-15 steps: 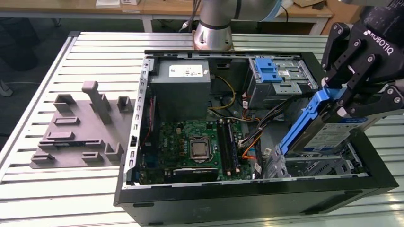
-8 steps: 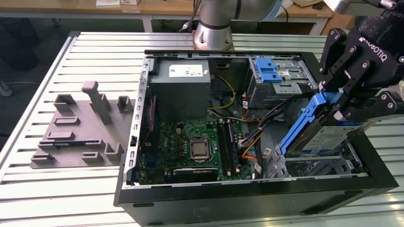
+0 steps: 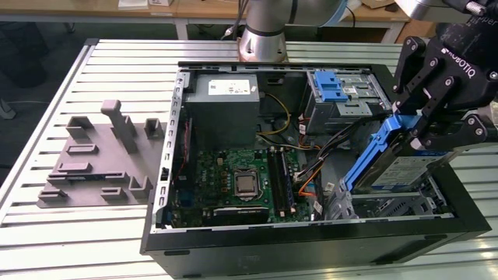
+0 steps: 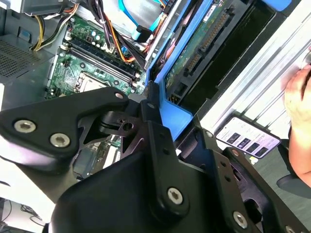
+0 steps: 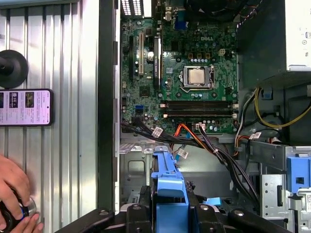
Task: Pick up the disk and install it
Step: 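Insert the disk into the insertion slot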
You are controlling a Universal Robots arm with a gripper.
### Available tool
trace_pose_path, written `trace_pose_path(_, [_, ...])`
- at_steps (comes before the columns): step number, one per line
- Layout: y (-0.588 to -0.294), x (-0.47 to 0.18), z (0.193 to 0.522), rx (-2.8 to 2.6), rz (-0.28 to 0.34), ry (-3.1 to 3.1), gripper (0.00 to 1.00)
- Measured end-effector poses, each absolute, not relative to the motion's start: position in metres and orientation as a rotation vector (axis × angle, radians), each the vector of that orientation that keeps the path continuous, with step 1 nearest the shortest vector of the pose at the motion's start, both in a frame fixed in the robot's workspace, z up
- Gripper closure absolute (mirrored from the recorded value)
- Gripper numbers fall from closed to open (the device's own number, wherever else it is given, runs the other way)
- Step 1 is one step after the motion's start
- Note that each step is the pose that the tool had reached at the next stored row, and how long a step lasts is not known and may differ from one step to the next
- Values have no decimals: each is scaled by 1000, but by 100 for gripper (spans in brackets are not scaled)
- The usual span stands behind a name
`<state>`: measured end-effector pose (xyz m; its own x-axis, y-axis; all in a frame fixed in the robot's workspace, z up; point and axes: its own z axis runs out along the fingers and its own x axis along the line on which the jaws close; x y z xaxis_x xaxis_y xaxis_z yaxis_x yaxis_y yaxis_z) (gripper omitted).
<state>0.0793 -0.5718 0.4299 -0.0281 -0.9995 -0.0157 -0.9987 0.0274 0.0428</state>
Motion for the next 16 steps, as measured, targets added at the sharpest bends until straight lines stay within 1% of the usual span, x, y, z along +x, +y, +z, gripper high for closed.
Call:
trace_pose_path(6, [-572,79,430,2177,-64,-2238,63])
trace_pose_path(7, [-572,79,430,2177,-65,-2238,57])
trace_pose_path(8, [-572,79,429,2177,-65,-2238,57])
trace_pose_path(9, [-572,79,428,2177,-64,-2238,50])
trace_pose_path(14, [-572,79,418,2177,-65,-2238,50])
trace_pose_path(15, [-572,79,417,2177,-64,-2238,52])
trace_pose_path(16, [-572,79,415,2177,-64,-2238,58])
